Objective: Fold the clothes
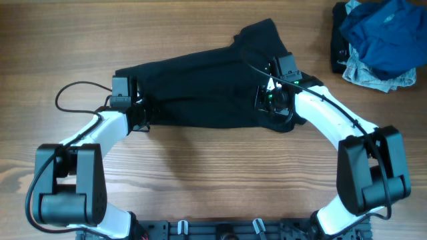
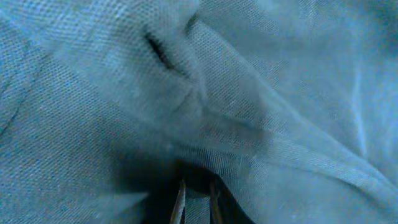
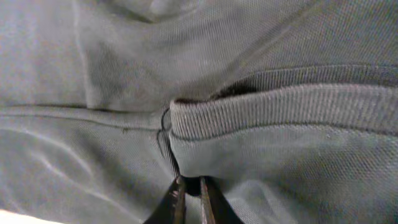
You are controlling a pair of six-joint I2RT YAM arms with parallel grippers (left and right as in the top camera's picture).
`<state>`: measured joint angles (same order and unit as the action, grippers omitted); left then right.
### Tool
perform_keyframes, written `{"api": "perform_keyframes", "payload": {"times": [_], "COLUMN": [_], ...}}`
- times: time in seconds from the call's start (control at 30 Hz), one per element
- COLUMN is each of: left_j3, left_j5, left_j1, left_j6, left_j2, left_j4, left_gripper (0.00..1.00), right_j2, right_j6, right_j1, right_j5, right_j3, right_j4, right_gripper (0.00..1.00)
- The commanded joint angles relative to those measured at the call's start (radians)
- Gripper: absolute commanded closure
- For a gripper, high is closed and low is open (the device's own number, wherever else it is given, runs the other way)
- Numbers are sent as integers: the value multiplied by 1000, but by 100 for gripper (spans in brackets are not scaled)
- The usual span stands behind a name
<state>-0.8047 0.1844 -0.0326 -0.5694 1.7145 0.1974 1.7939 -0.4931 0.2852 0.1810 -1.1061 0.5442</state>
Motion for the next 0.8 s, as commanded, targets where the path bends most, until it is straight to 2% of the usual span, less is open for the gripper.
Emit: {"api": "perform_keyframes", "payload": {"times": [0.0,0.1,0.2,0.3,0.37,0.47,0.6,0.77], "left_j3": [-2,-2,-2,-2,-2,-2,-2,-2], "left_j5": [-23,-105,-107,-107,-108,-116,-206,-277], "left_j1": [40,126,209,220,220,220,220,220], "left_j6": [-16,-99,-146,-146,-167,-203,-251,-247], "left_j2": [53,53,53,53,51,25,-140,-360], "left_j4": [13,129,195,255,317,408,529,540], "left_gripper": [86,84,86,86,89,94,96,92], "right_j2": [55,99,139,145,145,145,145,139], "right_j6": [-36,-66,-83,-85,-149,-158,-163,-144], "right_j1": [-6,-64,-134,-165,-166,-166,-166,-166], "right_j5": [-60,-103,-103,-109,-172,-240,-297,-317], "right_j3": [9,9,9,9,8,7,-35,-130], "right_j4": [17,29,40,50,81,106,130,200], "right_gripper": [86,86,87,88,90,91,90,87]}}
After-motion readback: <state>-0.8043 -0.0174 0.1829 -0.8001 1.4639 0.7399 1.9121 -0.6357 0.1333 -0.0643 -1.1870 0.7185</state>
